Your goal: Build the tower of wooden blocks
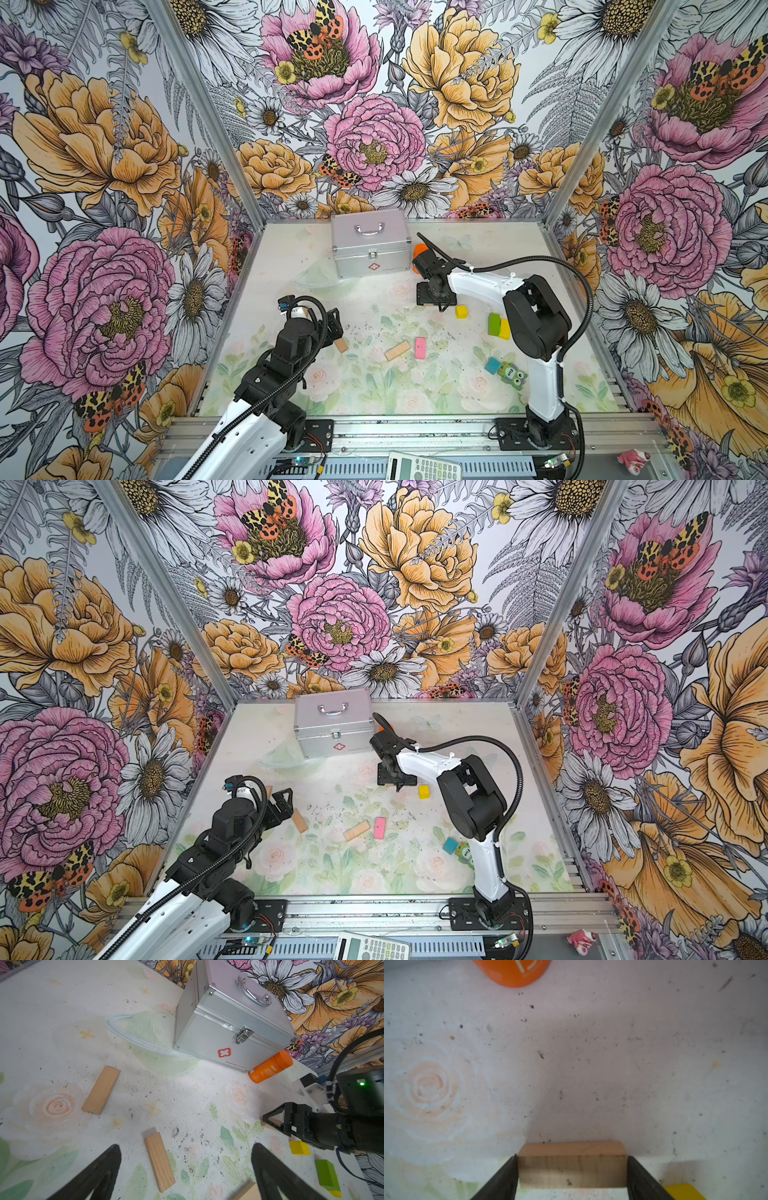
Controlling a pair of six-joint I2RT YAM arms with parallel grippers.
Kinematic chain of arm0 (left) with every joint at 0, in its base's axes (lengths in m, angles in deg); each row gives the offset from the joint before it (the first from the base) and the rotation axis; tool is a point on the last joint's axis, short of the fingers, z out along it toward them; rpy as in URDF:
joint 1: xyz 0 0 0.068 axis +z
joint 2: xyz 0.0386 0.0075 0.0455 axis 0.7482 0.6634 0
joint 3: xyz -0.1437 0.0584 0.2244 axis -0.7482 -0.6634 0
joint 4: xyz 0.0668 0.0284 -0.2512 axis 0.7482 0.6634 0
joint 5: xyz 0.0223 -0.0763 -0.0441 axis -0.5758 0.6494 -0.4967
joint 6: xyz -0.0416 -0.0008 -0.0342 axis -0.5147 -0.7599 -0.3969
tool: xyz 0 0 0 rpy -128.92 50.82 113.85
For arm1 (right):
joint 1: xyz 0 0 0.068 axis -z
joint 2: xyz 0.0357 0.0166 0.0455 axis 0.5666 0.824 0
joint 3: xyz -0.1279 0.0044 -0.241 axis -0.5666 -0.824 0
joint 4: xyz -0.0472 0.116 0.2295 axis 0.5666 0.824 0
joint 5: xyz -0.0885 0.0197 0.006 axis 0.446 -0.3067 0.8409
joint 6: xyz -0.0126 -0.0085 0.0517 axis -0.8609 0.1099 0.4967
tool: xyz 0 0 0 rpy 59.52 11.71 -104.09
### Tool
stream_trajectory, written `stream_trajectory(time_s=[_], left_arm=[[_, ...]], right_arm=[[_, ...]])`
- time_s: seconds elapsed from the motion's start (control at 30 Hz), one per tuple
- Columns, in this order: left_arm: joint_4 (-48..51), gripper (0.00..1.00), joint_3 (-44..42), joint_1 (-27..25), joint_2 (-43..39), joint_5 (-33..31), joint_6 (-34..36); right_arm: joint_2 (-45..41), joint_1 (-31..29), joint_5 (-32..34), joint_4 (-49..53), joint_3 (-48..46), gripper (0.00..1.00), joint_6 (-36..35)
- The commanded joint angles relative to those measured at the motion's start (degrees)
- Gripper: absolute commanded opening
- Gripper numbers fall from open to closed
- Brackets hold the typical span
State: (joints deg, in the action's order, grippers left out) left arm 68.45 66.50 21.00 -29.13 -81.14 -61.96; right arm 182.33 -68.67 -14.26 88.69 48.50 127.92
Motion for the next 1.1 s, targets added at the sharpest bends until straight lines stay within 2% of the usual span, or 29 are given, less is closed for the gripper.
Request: stream_trajectory(time_s=[0.0, 0.3, 0.53, 0.77, 1.07], left_arm=[[-1.94, 0.99, 1.75, 0.54, 0.49, 1.34, 1.15], [-1.15, 0.98, 1.5, 0.11, -0.27, 2.41, 0.64], [1.17, 0.97, -0.19, -1.15, -2.46, 1.62, -0.78], [2.92, 0.92, -2.07, -6.67, -4.66, 1.26, -4.3], [4.04, 0.93, -1.7, -13.63, -4.41, -0.81, -6.93]], right_arm=[[0.02, 0.14, 1.48, -0.04, 0.07, 0.84, 0.83], [-9.13, -1.34, 1.25, 0.08, -3.58, 0.89, -0.19], [-16.8, -7.6, -0.52, -0.01, -9.31, 0.91, -1.21], [-22.13, -15.2, -3.17, -3.05, -15.0, 0.9, 0.53], [-22.99, -17.0, -0.93, -5.19, -21.32, 0.84, 4.33]])
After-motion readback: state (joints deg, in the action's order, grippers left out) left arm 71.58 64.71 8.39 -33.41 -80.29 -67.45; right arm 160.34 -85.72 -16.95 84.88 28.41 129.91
